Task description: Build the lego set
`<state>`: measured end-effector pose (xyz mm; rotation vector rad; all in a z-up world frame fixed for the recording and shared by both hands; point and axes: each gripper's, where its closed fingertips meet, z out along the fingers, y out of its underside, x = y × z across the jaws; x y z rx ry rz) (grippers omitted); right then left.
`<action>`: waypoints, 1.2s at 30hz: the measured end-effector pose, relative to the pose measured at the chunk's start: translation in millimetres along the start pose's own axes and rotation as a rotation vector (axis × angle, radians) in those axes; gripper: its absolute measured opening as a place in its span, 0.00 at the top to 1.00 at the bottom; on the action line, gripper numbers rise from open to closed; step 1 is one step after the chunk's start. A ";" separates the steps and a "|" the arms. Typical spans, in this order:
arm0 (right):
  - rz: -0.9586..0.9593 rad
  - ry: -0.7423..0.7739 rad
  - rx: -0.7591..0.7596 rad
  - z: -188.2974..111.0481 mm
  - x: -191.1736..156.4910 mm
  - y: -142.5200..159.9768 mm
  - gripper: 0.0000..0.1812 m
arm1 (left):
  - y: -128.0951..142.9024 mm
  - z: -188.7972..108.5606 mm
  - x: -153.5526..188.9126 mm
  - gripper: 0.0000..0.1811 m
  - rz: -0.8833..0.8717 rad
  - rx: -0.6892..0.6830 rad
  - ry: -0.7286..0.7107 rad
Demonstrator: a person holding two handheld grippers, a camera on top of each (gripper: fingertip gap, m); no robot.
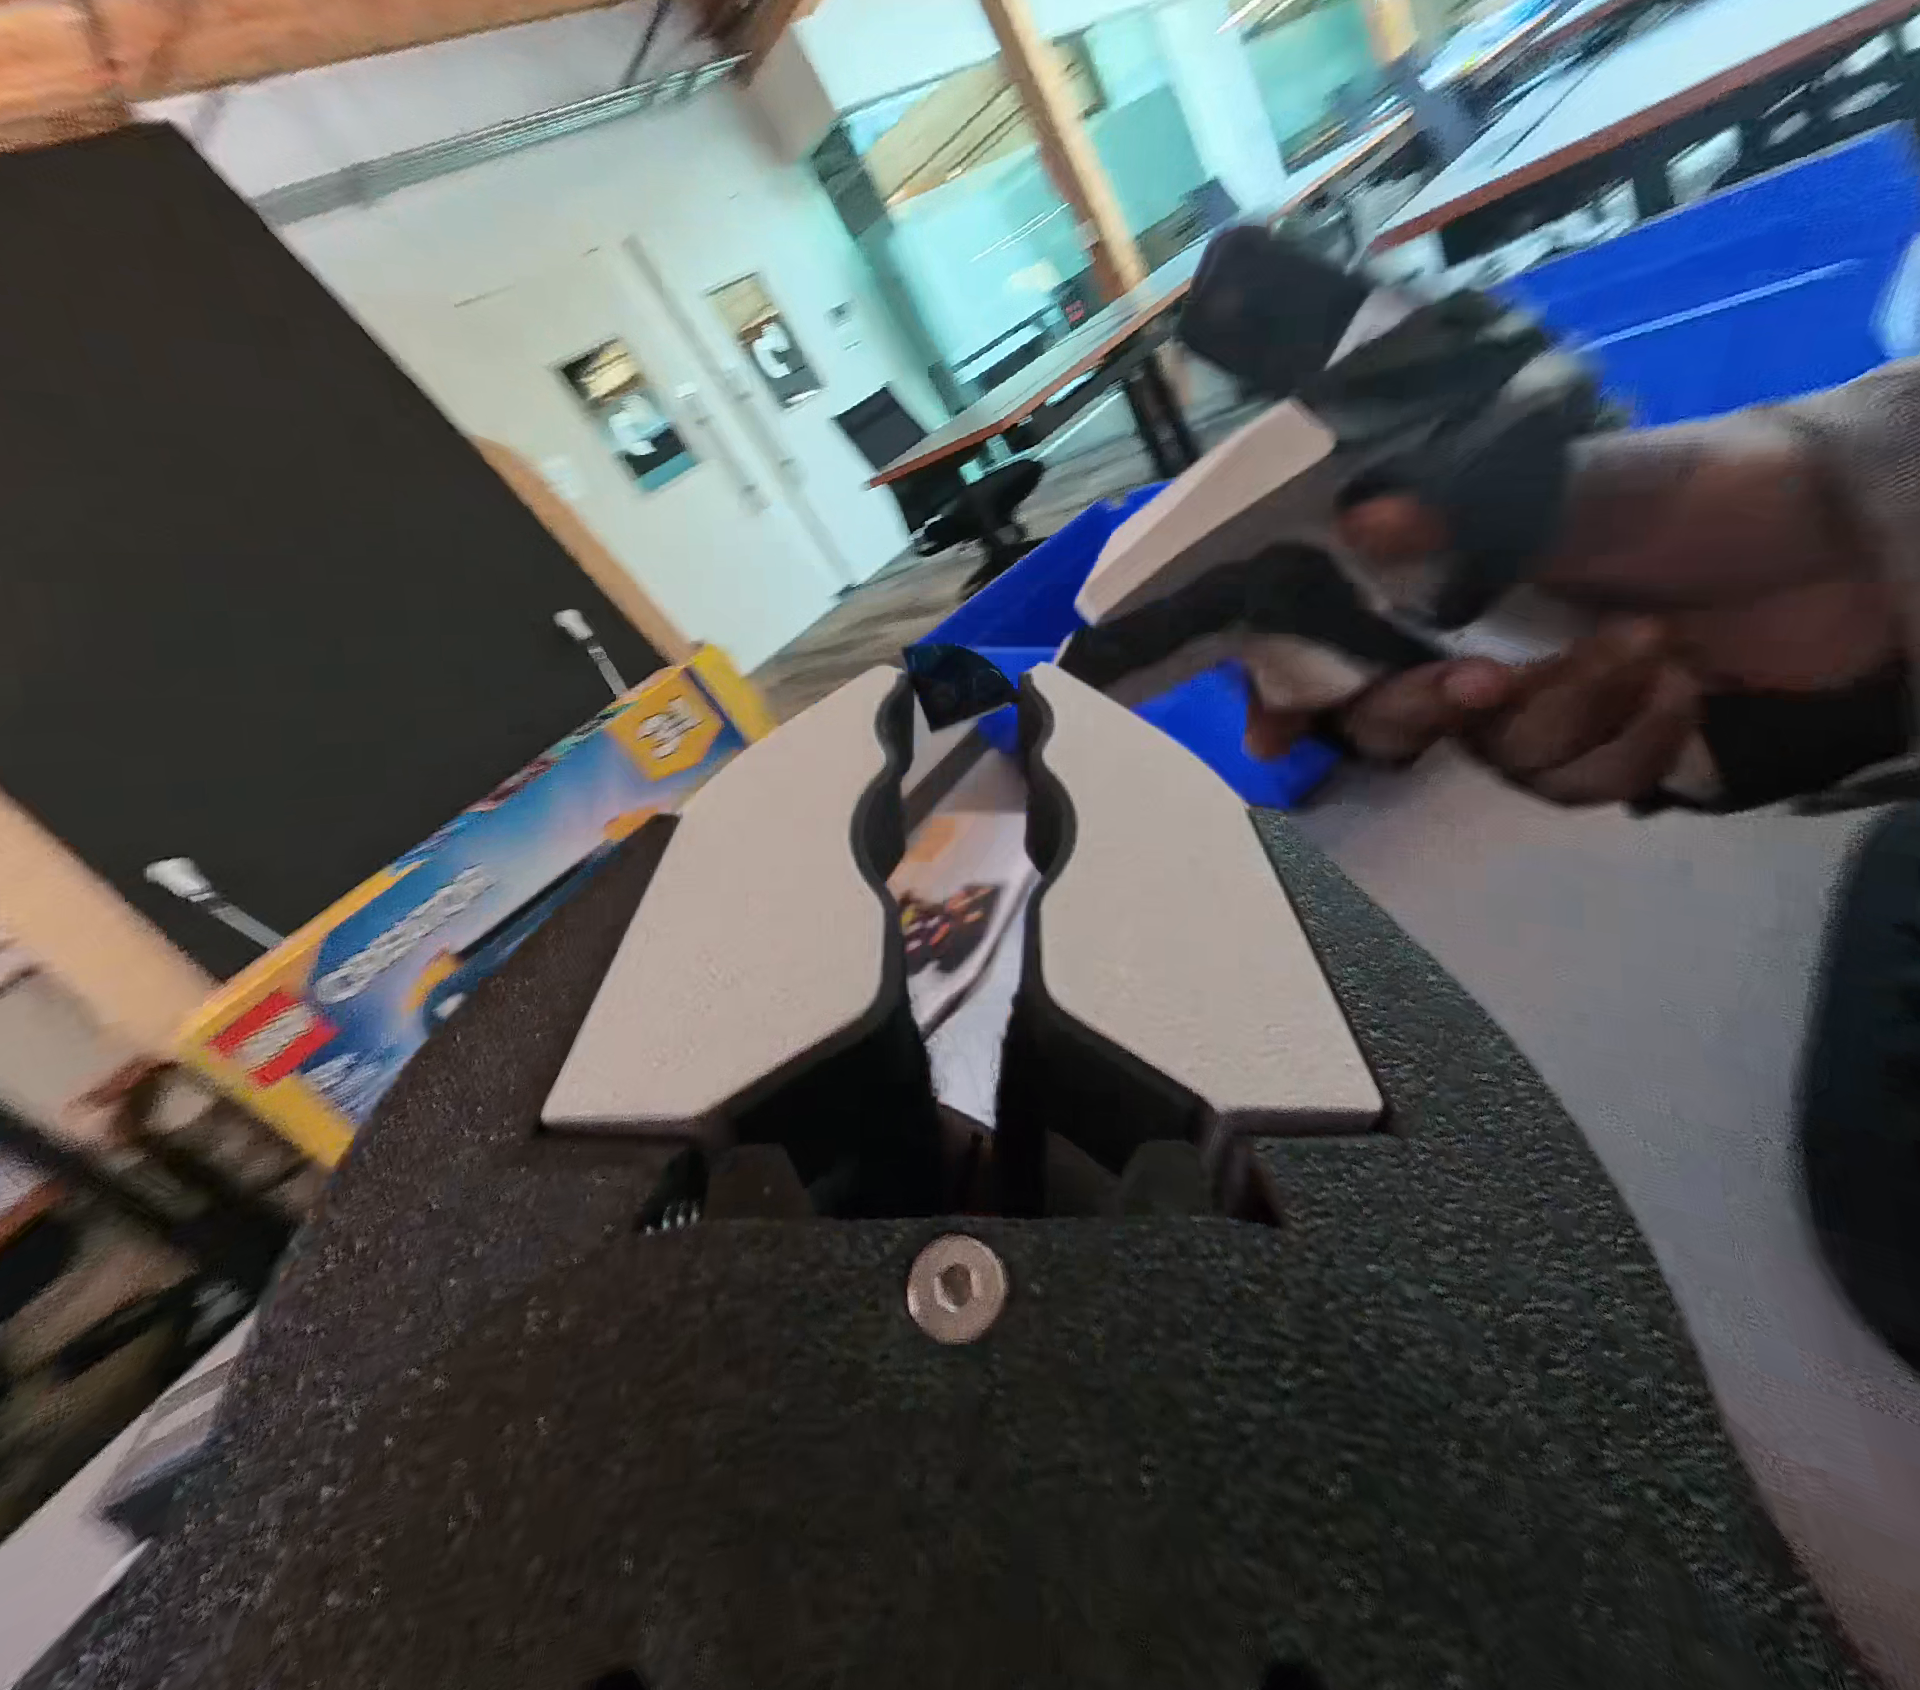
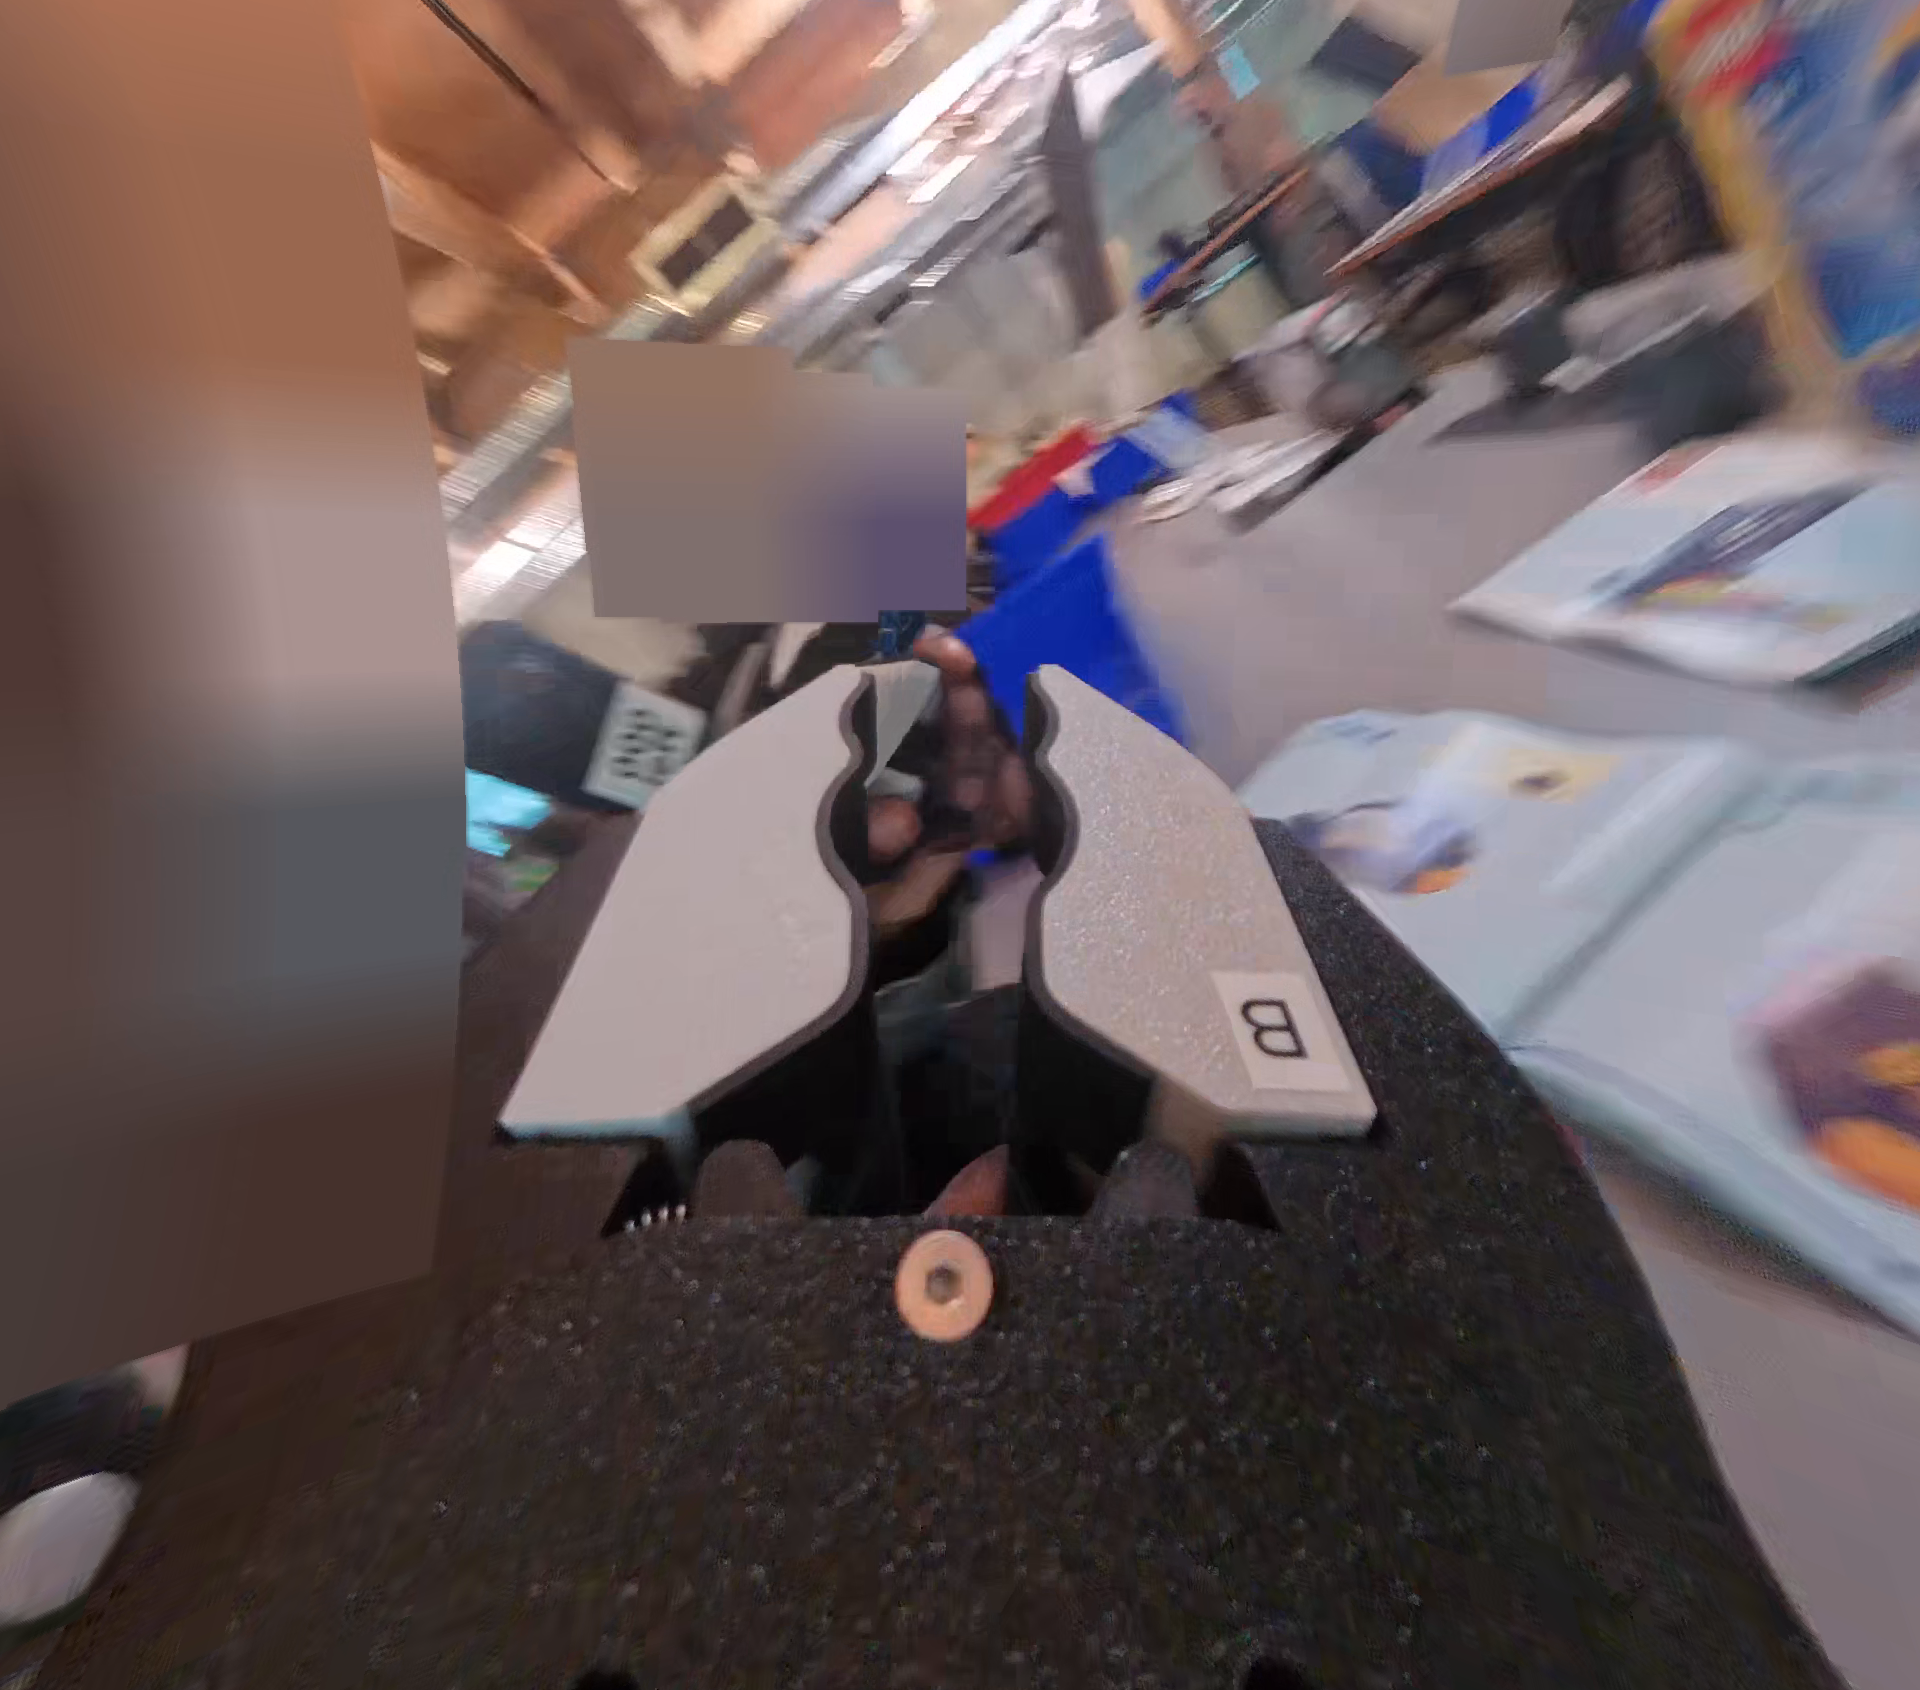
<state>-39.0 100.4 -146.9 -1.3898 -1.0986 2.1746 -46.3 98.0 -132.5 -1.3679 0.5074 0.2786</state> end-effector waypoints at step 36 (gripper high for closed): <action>-0.170 0.272 -1.447 -107.8 119.5 125.2 0.95 | 78.6 -53.4 1.4 0.81 -0.074 -0.298 0.058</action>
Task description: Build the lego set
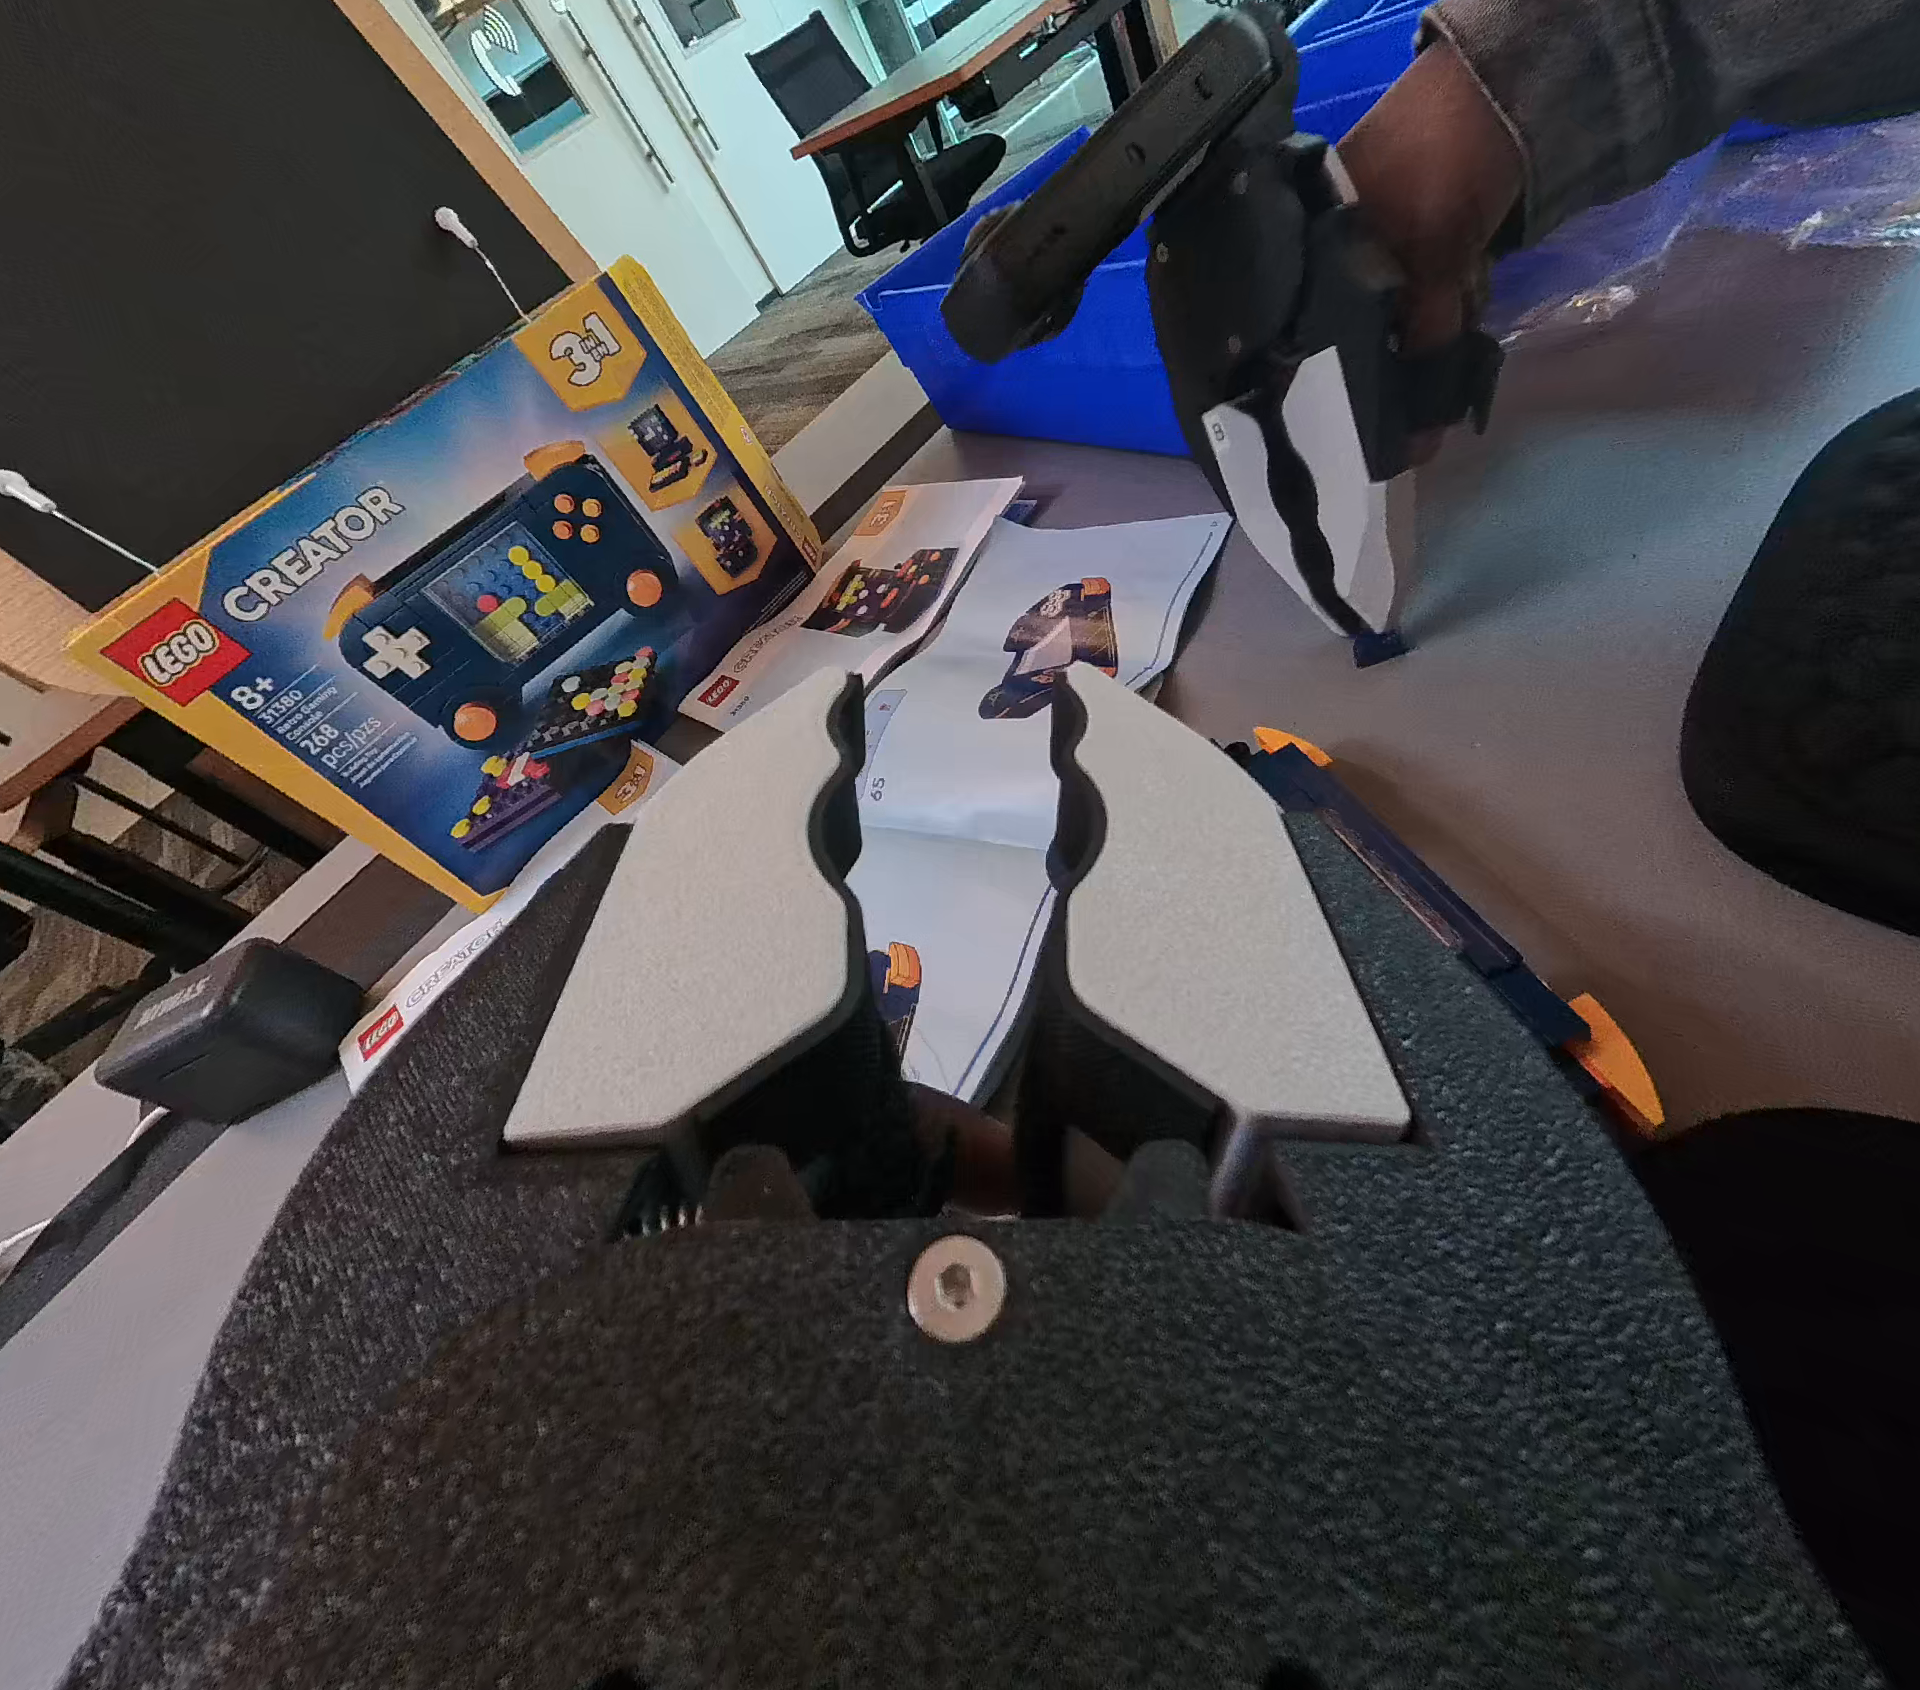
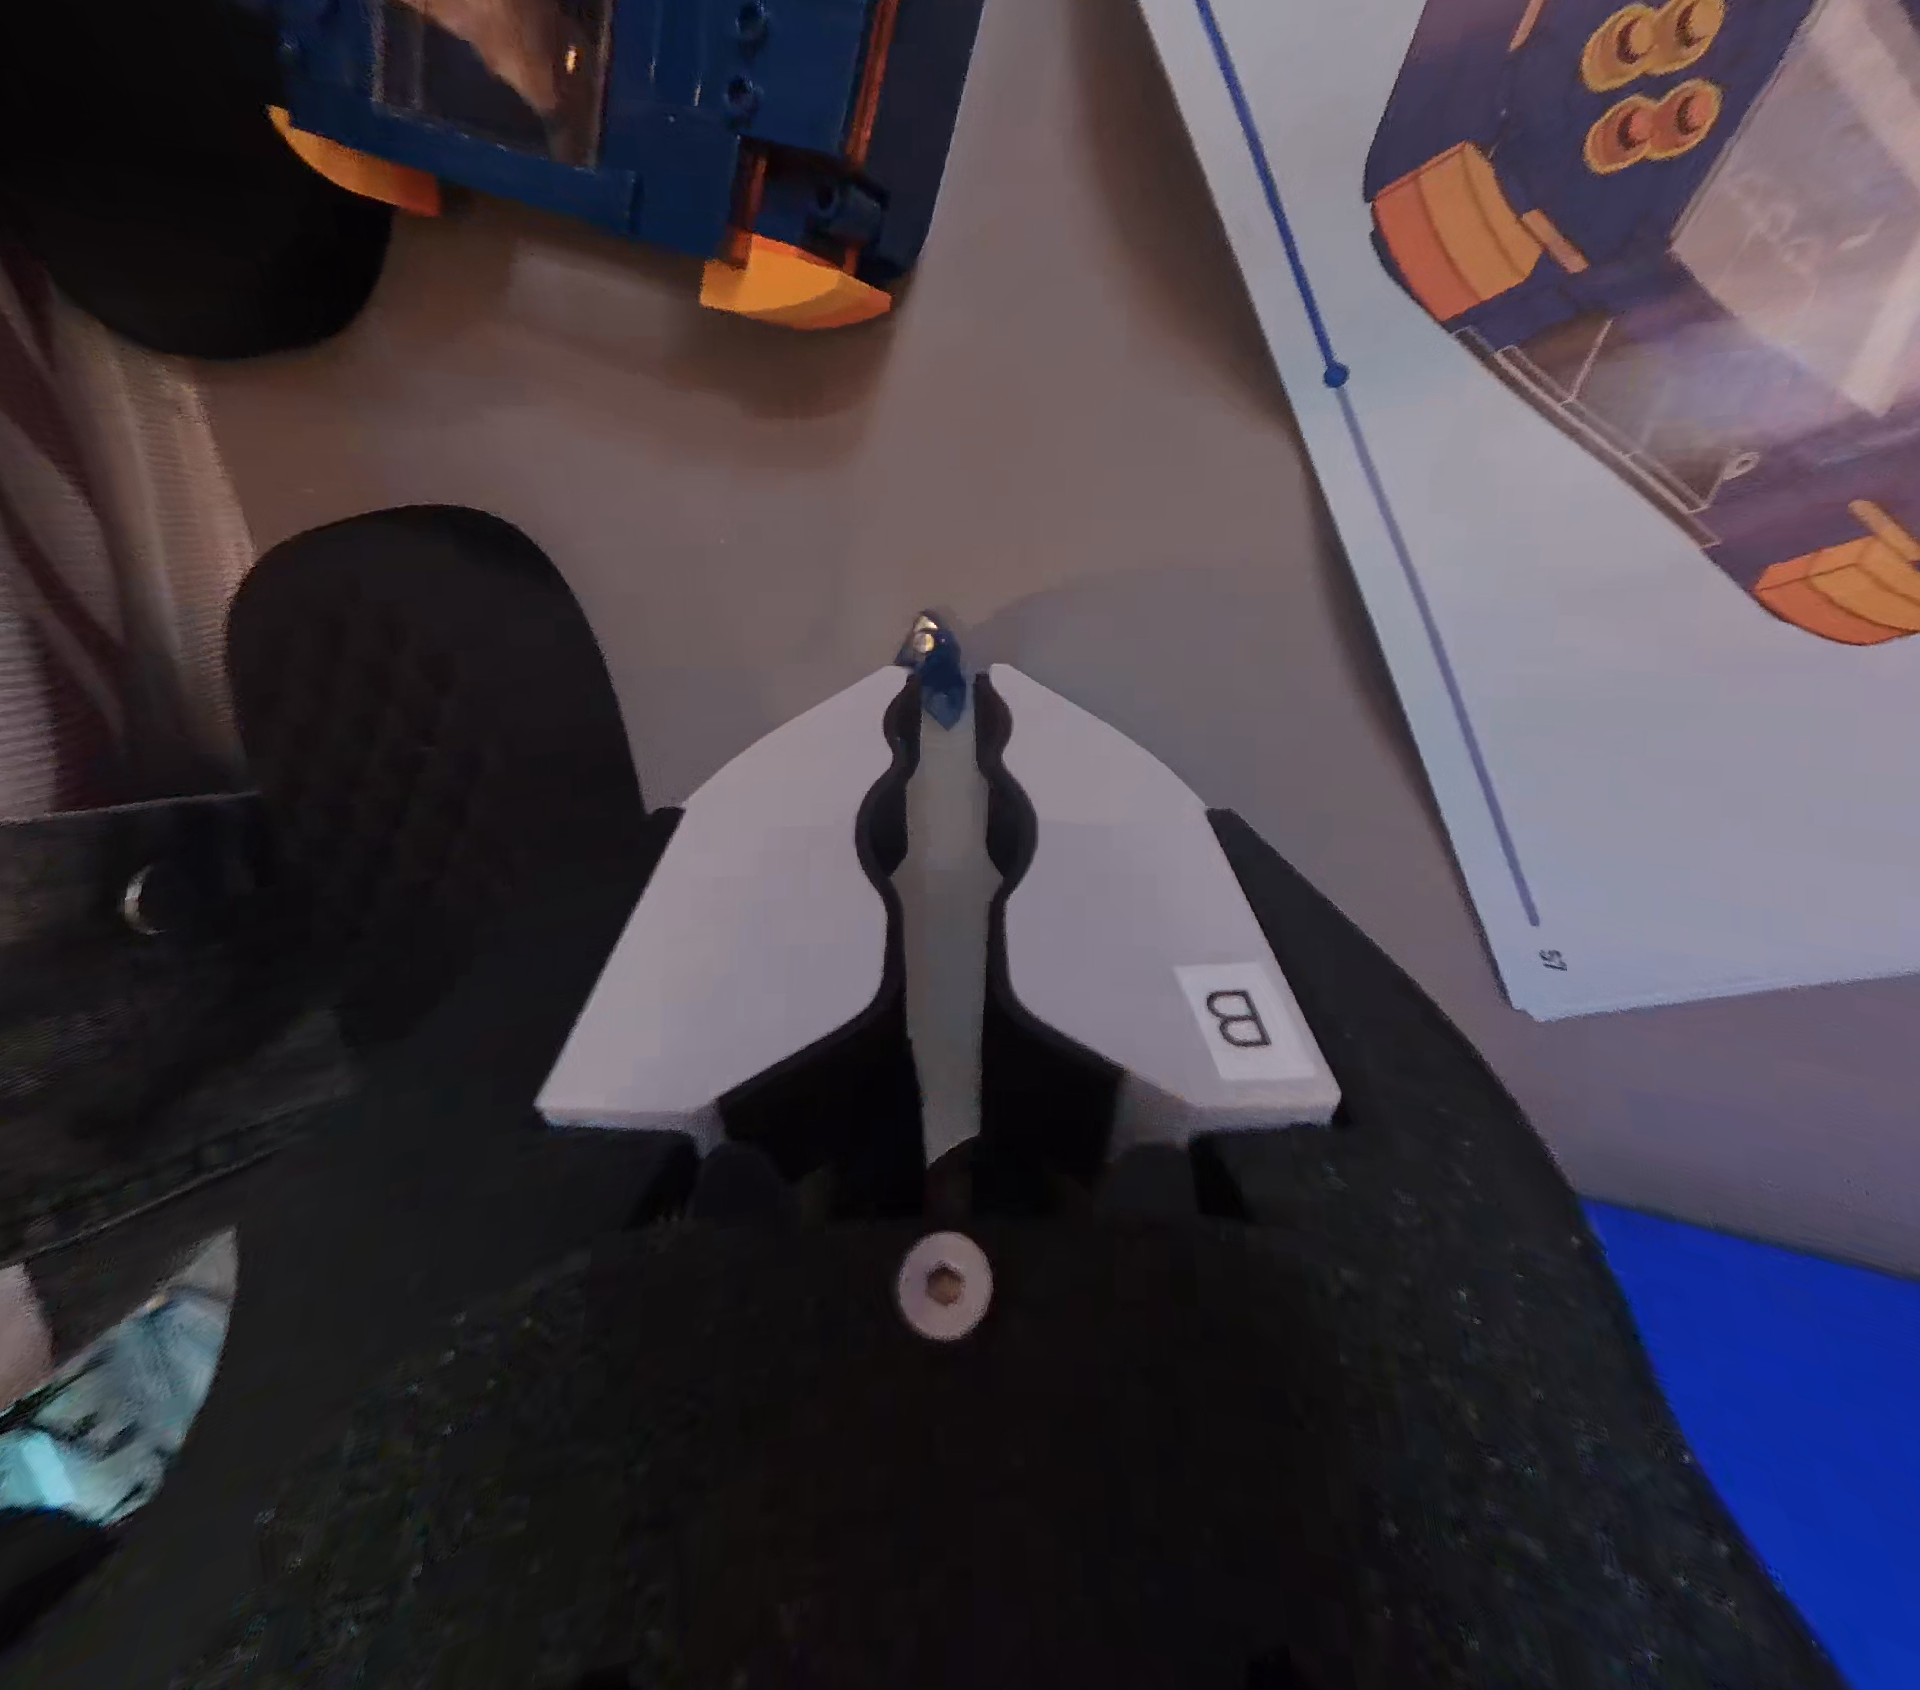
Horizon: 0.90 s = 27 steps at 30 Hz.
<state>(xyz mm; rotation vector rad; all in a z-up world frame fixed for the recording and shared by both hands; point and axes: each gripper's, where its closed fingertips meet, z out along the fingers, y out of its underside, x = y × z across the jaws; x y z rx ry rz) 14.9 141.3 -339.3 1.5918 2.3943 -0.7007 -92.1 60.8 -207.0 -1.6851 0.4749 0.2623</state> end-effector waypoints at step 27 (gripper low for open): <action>-0.068 0.483 0.676 -233.8 127.4 47.8 0.82 | -46.0 12.0 -99.6 0.34 -0.488 0.654 -0.307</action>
